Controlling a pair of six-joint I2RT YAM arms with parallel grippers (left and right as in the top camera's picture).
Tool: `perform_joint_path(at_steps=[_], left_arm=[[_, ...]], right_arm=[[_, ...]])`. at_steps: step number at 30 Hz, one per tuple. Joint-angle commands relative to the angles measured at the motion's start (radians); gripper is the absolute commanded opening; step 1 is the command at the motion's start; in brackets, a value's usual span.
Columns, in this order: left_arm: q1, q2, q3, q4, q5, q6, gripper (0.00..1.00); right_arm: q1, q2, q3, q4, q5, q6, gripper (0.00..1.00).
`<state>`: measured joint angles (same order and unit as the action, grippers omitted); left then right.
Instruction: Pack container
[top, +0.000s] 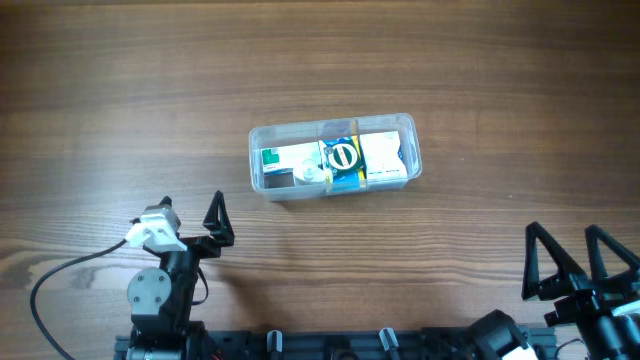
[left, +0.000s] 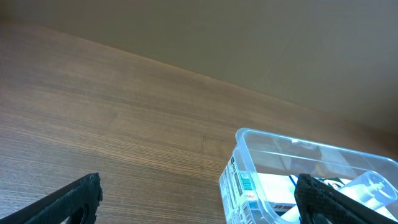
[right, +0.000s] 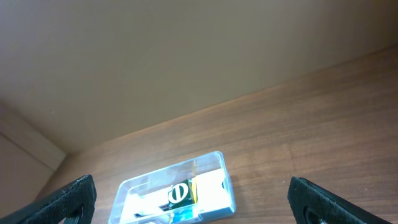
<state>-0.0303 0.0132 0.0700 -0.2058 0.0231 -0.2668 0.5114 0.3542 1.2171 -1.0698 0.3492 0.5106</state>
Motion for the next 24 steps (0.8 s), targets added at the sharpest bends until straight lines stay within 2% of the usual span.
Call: perform_joint_path(at_steps=[1, 20, 24], left_arm=[[0.006, -0.007, -0.007, 0.001, -0.017, 0.017, 1.0], [0.006, -0.006, -0.007, 0.001, -0.017, 0.017, 1.0], [0.006, -0.006, -0.007, 0.001, -0.017, 0.017, 1.0]], right_arm=[[0.002, -0.004, -0.001, 0.002, 0.02, -0.01, 1.0], [0.001, -0.004, -0.002, 0.002, 0.023, -0.014, 1.0], [-0.066, -0.004, -0.076, 0.019, 0.163, -0.014, 1.0]])
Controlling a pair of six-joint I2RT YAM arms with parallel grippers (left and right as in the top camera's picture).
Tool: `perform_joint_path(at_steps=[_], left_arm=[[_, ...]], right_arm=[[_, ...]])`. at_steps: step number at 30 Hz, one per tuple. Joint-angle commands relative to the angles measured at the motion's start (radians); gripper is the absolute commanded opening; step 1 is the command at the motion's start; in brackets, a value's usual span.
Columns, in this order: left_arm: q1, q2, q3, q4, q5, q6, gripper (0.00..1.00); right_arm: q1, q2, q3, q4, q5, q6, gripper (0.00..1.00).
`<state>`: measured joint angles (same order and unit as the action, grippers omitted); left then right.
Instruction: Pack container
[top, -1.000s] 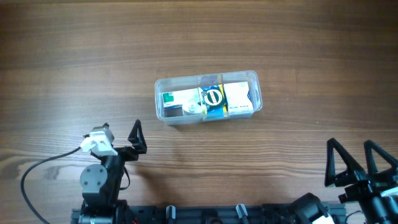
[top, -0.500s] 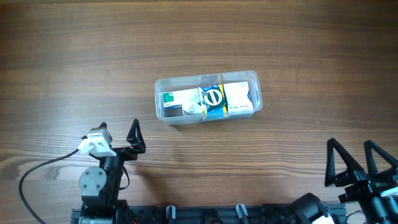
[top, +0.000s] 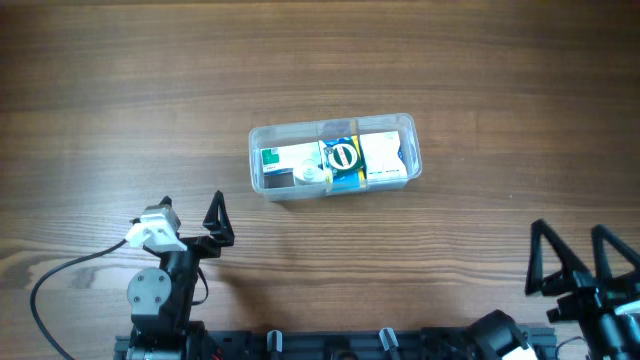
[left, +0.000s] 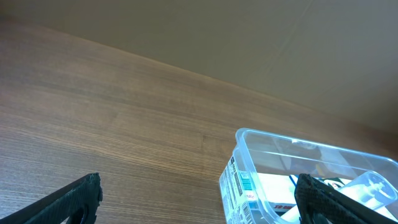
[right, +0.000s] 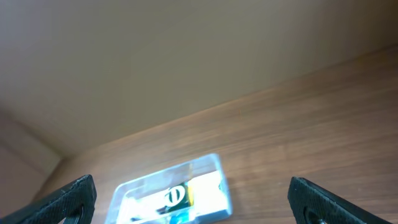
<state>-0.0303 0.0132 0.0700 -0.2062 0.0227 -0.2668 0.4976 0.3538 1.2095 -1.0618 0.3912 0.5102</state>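
Note:
A clear plastic container (top: 335, 157) lies mid-table, filled with a green-and-white box at its left, a round green-and-white item (top: 342, 155) in the middle and a white packet at its right. My left gripper (top: 190, 225) rests open near the front left, well short of the container (left: 298, 177), nothing between its fingers (left: 71, 199). My right gripper (top: 585, 262) stands open at the front right corner, empty, far from the container (right: 171, 194).
The wooden table (top: 120, 90) spreads around the container. A black cable (top: 60, 275) loops beside the left arm's base (top: 155, 295) at the front edge. A plain beige wall (right: 155, 56) rises behind the table.
My right gripper has shifted slightly toward the front right corner, and its view is now blurred. The left arm and the container stay where they were.

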Motion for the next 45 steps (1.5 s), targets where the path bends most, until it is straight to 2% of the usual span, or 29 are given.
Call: perform_joint_path(at_steps=[1, 4, 7, 11, 19, 29, 36, 45], left_arm=[[0.006, -0.006, -0.007, 0.001, -0.016, 0.017, 1.0], [0.006, -0.006, -0.007, 0.001, -0.016, 0.017, 1.0], [0.006, -0.006, -0.007, 0.001, -0.016, 0.017, 1.0], [0.006, -0.006, -0.007, 0.001, -0.016, 0.017, 1.0], [0.006, -0.006, -0.007, 0.001, -0.016, 0.017, 1.0], [0.006, -0.006, -0.007, 0.001, -0.016, 0.017, 1.0], [0.006, -0.006, -0.007, 0.001, -0.016, 0.017, 1.0], [0.006, -0.006, -0.007, 0.001, -0.016, 0.017, 1.0]], right_arm=[[-0.088, -0.003, -0.128, 0.039, 0.161, -0.013, 1.0], [-0.22, -0.005, -0.385, 0.27, 0.169, -0.013, 1.0], [-0.327, -0.007, -0.61, 0.531, -0.01, -0.026, 1.0], [-0.381, -0.063, -0.783, 0.674, -0.218, -0.092, 1.0], [-0.381, -0.351, -0.908, 0.628, -0.214, -0.161, 1.0], [-0.381, -0.35, -0.989, 0.583, -0.235, -0.192, 1.0], [-0.381, -0.35, -1.064, 0.598, -0.255, -0.138, 1.0], [-0.381, -0.349, -1.064, 0.605, -0.285, -0.137, 1.0]])
